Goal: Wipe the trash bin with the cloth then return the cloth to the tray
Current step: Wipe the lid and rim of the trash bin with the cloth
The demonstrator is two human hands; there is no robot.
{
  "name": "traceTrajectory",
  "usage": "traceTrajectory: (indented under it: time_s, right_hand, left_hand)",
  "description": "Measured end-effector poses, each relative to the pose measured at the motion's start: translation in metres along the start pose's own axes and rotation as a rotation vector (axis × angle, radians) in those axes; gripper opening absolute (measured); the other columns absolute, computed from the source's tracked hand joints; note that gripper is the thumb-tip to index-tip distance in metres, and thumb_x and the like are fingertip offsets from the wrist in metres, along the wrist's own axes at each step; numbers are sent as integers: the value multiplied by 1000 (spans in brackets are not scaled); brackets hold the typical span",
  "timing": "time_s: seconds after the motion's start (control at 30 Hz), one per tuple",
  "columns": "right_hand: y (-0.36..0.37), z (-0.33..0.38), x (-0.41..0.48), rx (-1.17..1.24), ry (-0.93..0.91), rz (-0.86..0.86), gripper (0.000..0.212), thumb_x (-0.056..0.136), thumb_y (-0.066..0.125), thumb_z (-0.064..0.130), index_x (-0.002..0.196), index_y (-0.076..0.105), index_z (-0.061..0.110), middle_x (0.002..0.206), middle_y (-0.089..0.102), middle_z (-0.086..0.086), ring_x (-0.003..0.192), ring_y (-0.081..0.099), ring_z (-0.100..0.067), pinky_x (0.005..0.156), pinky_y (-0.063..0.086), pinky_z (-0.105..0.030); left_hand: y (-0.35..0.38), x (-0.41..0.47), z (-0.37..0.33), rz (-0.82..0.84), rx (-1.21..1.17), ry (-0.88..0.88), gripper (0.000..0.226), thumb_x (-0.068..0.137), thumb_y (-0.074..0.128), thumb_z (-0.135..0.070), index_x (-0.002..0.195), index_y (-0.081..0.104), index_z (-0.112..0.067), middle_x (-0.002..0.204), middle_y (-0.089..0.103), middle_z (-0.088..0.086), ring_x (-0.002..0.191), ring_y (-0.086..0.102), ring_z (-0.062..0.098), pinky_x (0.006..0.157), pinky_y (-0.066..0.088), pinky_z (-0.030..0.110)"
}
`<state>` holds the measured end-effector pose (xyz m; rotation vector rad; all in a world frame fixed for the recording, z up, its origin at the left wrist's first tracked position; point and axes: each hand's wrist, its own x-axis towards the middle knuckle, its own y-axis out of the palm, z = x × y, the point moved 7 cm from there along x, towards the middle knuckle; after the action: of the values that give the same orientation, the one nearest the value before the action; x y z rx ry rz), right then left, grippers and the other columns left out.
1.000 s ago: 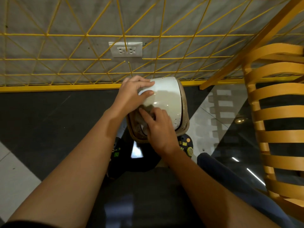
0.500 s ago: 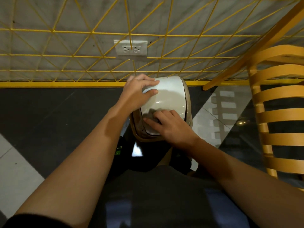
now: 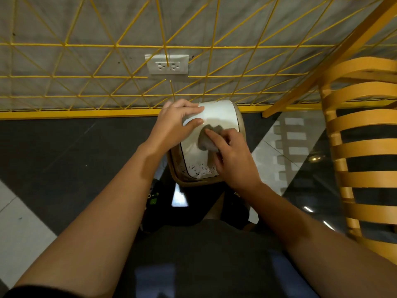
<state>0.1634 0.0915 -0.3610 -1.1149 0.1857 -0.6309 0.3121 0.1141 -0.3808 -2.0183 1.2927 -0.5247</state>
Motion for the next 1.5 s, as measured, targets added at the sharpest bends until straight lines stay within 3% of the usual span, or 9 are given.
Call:
traceTrajectory:
  time_s: [0.17,0.3,0.4,0.6,0.97,1.1,1.27,1.43,1.5]
  right_hand:
    - [-5,-23,-25,302,528,-202,44,89,54,12,132,46,13,113,45,-11,102,48,-22,92,44,-31]
    - [7,-20,-41,443,752,-202,47,90,55,17,135,42,20,123,41,-11,117,44,-24,103,40,-38]
    - [9,-22,-31,469,765,-174,47,90,54,17,136,42,20,129,40,-13,122,42,-27,107,36,-37]
    - [18,-29,-2,507,734,-110,45,92,52,15,135,44,24,133,39,-14,123,41,-25,98,29,-19]
    - [21,-35,31,463,573,-31,48,89,53,6,134,47,22,132,44,-10,119,45,-20,86,14,1]
    - [16,-34,34,478,531,-11,48,90,53,10,136,44,21,132,45,-11,118,46,-19,90,25,-6]
    - [-2,-76,5,528,900,-262,42,90,53,19,130,47,8,121,47,-15,96,45,-14,76,28,-8]
    - [28,-58,10,473,843,75,44,94,46,31,129,46,4,128,43,-20,114,47,-31,91,34,-25]
    - [34,-46,13,469,853,93,43,96,42,31,132,43,7,132,40,-18,117,46,-29,96,34,-27]
  left_hand:
    - [-5,-7,-5,5,125,36,35,88,59,-33,121,60,-22,124,58,-4,111,45,24,92,27,24]
    - [-8,-14,-9,28,160,20,38,90,55,-30,126,57,-17,128,55,0,119,44,21,99,29,30]
    - [-9,-22,-9,52,175,-31,45,91,55,-31,132,50,-14,134,49,3,124,41,21,103,32,34]
    - [-19,-43,-2,29,274,-178,53,92,49,-38,138,40,-13,138,41,6,125,37,26,102,31,36]
    - [-15,-77,-16,18,352,-333,54,93,43,-41,136,37,-10,124,39,12,110,42,28,86,39,34]
    - [-20,-78,-20,-22,435,-400,48,92,45,-42,124,45,-5,118,43,14,102,47,30,79,40,37]
    - [-19,-64,-26,-24,451,-302,61,81,64,-40,128,40,-10,131,40,12,116,39,30,92,36,40]
    - [-2,-57,-21,139,377,-266,86,77,71,-35,144,22,-14,153,14,3,134,15,23,110,21,36]
    - [2,-58,-21,158,399,-261,87,78,70,-33,145,19,-12,155,11,2,134,14,23,110,19,33]
